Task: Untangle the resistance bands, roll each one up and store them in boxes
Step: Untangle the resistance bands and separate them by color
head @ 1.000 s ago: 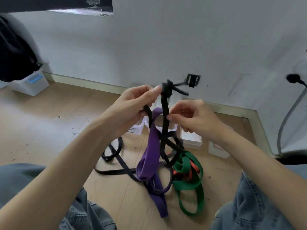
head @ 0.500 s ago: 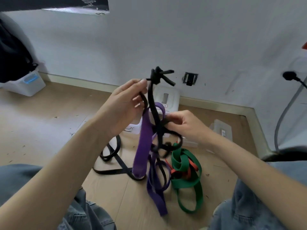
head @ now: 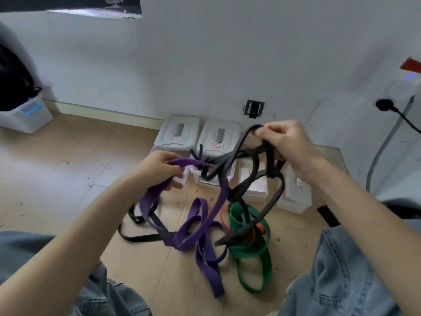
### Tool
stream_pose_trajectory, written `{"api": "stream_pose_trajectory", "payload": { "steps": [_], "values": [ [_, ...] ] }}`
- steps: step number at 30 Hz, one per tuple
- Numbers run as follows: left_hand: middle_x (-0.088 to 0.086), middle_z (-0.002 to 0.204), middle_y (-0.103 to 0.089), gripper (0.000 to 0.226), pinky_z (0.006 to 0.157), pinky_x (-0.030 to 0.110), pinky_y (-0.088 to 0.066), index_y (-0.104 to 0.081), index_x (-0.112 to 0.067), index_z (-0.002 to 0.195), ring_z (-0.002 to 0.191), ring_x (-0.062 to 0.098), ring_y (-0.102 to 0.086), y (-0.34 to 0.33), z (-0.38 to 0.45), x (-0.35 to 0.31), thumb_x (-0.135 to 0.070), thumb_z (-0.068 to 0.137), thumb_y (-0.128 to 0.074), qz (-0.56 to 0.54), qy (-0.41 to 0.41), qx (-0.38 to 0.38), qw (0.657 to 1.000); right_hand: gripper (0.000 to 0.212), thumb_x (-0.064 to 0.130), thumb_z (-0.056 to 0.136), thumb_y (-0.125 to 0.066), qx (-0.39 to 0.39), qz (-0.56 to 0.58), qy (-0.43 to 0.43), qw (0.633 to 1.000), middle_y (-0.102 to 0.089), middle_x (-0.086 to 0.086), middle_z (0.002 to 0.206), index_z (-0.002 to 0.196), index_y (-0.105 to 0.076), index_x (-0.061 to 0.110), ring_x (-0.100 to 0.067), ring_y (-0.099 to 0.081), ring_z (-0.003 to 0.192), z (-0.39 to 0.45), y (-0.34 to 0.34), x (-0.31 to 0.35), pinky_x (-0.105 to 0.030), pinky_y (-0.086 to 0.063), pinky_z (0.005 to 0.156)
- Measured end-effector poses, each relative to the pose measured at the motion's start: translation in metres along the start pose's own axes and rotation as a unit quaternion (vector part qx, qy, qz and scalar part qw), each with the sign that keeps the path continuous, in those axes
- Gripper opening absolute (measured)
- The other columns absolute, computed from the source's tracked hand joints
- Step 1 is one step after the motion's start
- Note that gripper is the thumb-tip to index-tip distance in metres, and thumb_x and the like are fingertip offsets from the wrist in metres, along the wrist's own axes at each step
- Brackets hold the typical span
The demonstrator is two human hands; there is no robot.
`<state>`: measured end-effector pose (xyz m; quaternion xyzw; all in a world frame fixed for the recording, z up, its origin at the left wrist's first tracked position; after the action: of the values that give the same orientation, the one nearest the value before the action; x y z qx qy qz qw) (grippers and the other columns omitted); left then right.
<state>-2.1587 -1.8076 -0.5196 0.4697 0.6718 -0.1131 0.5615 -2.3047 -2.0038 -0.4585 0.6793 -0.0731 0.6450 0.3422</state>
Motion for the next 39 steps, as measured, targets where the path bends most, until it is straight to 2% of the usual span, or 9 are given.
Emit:
{"api": "stream_pose_trajectory", "payload": {
  "steps": [4,7,9,13,20,24,29,35,39],
  "values": [
    [-0.002,0.084,-0.06,0.027,0.054,0.02,-0.046,-0.059,-0.016,0.116,0.074,0.012,-0.06,0.013,-0.001,0.004,-0.021,0.089,-0.06,0.127,0.013,-0.018,0.992,0.038,0.026,0.089,-0.058,-0.011,0.064,-0.006,0.998,-0.045,0.007,0.045,0.052,-0.054,0.02,-0.006,-0.039,0.039,0.0,0.005,0.002,-0.016,-0.03,0.04],
    [-0.018,0.114,-0.05,0.065,0.076,0.022,-0.05,-0.036,-0.039,0.135,0.097,0.01,-0.058,-0.008,-0.013,-0.011,-0.03,0.08,-0.07,0.136,-0.071,0.098,0.983,0.037,0.022,0.092,-0.055,0.101,0.04,0.016,0.994,-0.046,0.012,0.042,0.056,-0.051,0.017,0.0,-0.045,0.038,-0.009,-0.02,0.007,-0.01,-0.035,0.041],
    [-0.02,0.13,-0.049,0.065,0.09,0.017,-0.044,-0.042,-0.041,0.132,0.114,0.004,-0.053,-0.031,-0.021,-0.024,-0.034,0.075,-0.072,0.06,-0.143,0.168,0.974,0.034,0.018,0.093,-0.054,0.151,0.048,0.033,0.987,-0.048,0.013,0.042,0.06,-0.051,0.012,0.002,-0.047,0.038,-0.014,-0.033,0.009,-0.007,-0.036,0.041],
    [0.005,0.088,-0.073,0.01,0.082,0.027,-0.052,-0.068,-0.011,0.094,0.088,0.017,-0.069,-0.046,-0.02,-0.032,-0.014,0.086,-0.062,-0.025,-0.193,0.129,0.972,0.03,0.03,0.085,-0.063,0.139,0.019,0.037,0.989,-0.042,0.012,0.045,0.067,-0.054,0.007,-0.001,-0.037,0.039,-0.01,-0.029,0.009,-0.011,-0.03,0.041],
    [-0.001,0.057,-0.059,0.029,0.049,0.018,-0.047,-0.073,-0.017,0.068,0.049,0.012,-0.056,-0.005,-0.017,-0.044,-0.018,0.089,-0.053,-0.257,-0.186,0.065,0.946,0.036,0.046,0.07,-0.074,0.259,-0.196,-0.004,0.946,-0.052,0.013,0.051,0.08,-0.065,0.013,0.001,-0.045,0.047,-0.006,-0.024,-0.009,-0.014,-0.037,0.048],
    [-0.006,0.045,-0.044,0.03,0.038,0.012,-0.033,-0.07,-0.016,0.063,0.036,0.007,-0.037,0.002,-0.02,-0.042,-0.024,0.089,-0.059,-0.146,-0.152,0.055,0.976,0.026,0.027,0.08,-0.071,0.168,-0.224,0.042,0.959,-0.053,0.007,0.051,0.063,-0.063,0.01,-0.007,-0.05,0.051,0.002,-0.016,-0.008,-0.024,-0.04,0.054],
    [-0.007,0.055,-0.063,0.025,0.051,0.013,-0.044,-0.069,-0.023,0.084,0.05,0.004,-0.058,0.0,-0.017,-0.038,-0.047,0.077,-0.067,0.163,-0.187,0.003,0.969,0.026,0.032,0.074,-0.075,0.153,-0.084,0.024,0.984,-0.046,0.011,0.041,0.051,-0.065,0.025,-0.006,-0.043,0.039,0.004,-0.007,-0.002,-0.016,-0.037,0.04],
    [0.0,0.086,-0.072,0.027,0.092,0.032,-0.049,-0.07,-0.034,0.098,0.092,0.016,-0.067,-0.048,-0.018,-0.029,-0.043,0.074,-0.074,0.082,-0.139,0.212,0.964,0.025,0.035,0.076,-0.069,0.214,0.143,0.005,0.966,-0.033,0.007,0.046,0.06,-0.062,0.016,-0.008,-0.023,0.039,-0.007,-0.029,-0.001,-0.019,-0.023,0.036],
    [-0.015,0.067,-0.066,0.008,0.065,0.012,-0.046,-0.073,-0.023,0.088,0.069,-0.001,-0.063,-0.066,-0.022,-0.028,-0.018,0.083,-0.069,-0.01,-0.142,0.262,0.955,0.026,0.029,0.078,-0.066,0.197,0.225,0.023,0.954,-0.032,0.004,0.046,0.059,-0.06,0.012,-0.007,-0.021,0.039,-0.009,-0.044,0.002,-0.02,-0.02,0.038]
  ]
}}
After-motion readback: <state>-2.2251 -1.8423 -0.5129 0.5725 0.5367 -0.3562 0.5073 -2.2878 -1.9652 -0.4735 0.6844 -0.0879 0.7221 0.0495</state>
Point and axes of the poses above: each hand's wrist, its own z-axis towards the middle knuckle, its own y-axis out of the back of the hand, x = y × z, the point moved 3 cm from there along z, towards the middle knuckle
